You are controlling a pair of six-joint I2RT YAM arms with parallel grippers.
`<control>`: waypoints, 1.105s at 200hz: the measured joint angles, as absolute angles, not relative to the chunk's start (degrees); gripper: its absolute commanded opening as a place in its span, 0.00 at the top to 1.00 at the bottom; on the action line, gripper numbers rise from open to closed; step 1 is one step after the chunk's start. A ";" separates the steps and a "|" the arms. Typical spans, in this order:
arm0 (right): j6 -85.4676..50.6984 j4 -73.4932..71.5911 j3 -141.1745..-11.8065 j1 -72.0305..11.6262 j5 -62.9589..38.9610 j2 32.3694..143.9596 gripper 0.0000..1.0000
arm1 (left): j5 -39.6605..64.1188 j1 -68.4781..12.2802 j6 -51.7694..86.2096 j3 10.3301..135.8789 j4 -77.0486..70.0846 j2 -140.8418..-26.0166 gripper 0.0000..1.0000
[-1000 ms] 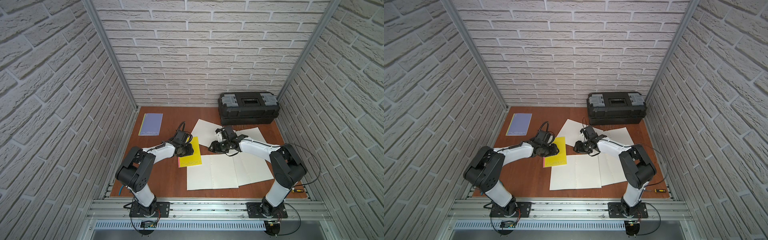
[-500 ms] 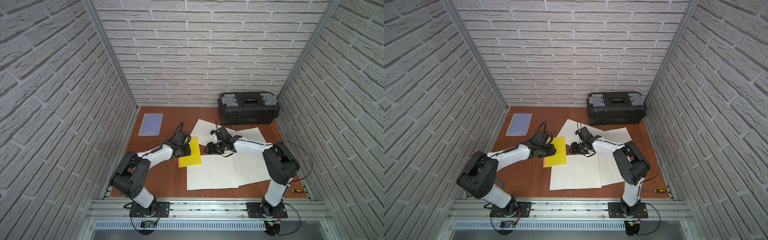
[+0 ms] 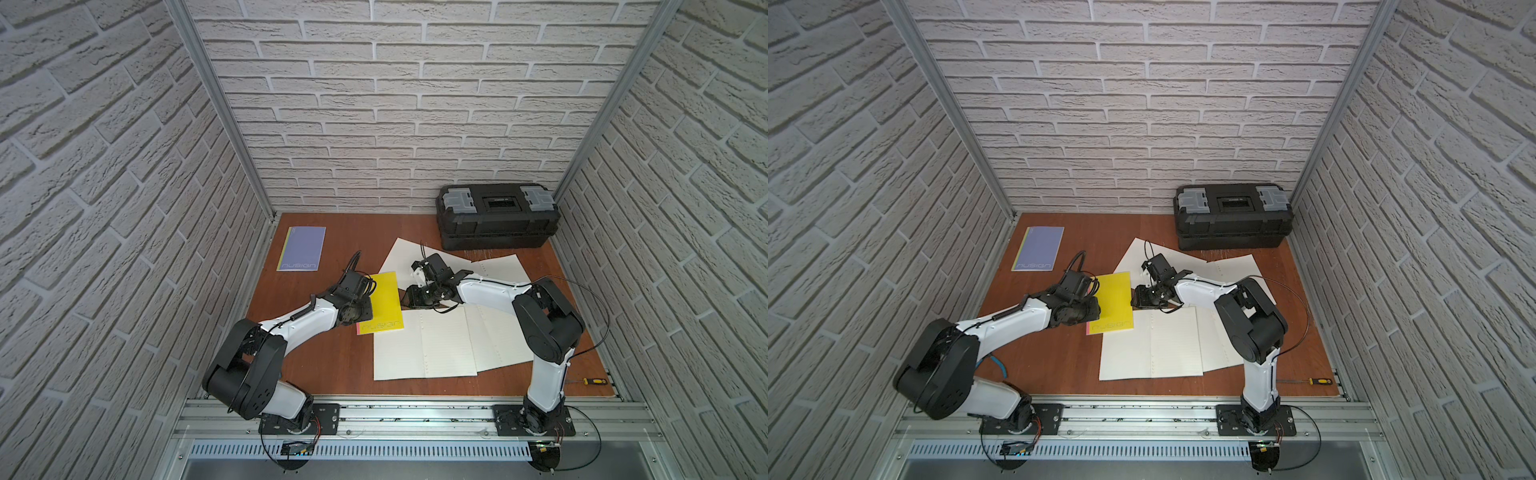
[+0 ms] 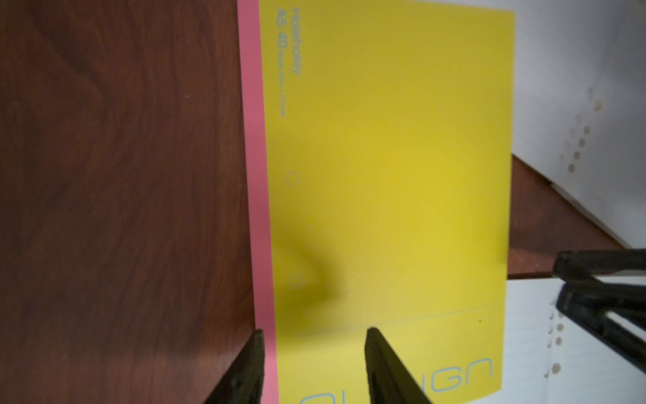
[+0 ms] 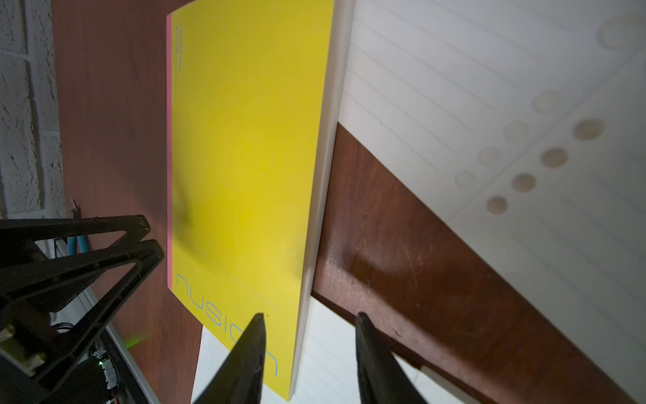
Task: Close the notebook
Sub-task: Move the notebook to the center of the board.
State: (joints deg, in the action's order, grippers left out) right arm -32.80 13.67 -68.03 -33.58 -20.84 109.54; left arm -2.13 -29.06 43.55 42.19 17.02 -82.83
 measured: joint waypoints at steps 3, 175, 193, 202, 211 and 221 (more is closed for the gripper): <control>-32.82 13.69 -68.05 -33.63 -20.88 109.73 0.59 | -2.15 -29.06 43.59 42.11 17.06 -82.81 0.53; -32.77 13.78 -72.47 -35.20 -21.71 115.02 0.70 | 0.58 -26.52 45.10 39.46 15.73 -83.55 0.53; -32.77 13.91 -72.93 -35.29 -21.78 115.37 0.70 | 1.28 -26.11 45.12 39.46 14.70 -84.20 0.54; -32.77 13.89 -73.23 -35.38 -21.82 115.77 0.70 | 1.56 -25.78 45.12 39.46 14.24 -84.36 0.54; -32.80 13.78 -73.45 -35.42 -22.06 116.07 0.70 | 1.96 -25.39 45.12 39.46 13.76 -84.51 0.54; -32.82 13.78 -73.71 -35.48 -22.15 116.29 0.70 | 2.33 -24.93 45.12 39.48 13.17 -84.71 0.54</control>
State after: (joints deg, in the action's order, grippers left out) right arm -32.82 13.78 -73.71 -35.48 -22.15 116.29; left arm 2.33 -24.93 45.12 39.48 13.17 -84.71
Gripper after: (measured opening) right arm 0.299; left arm 0.462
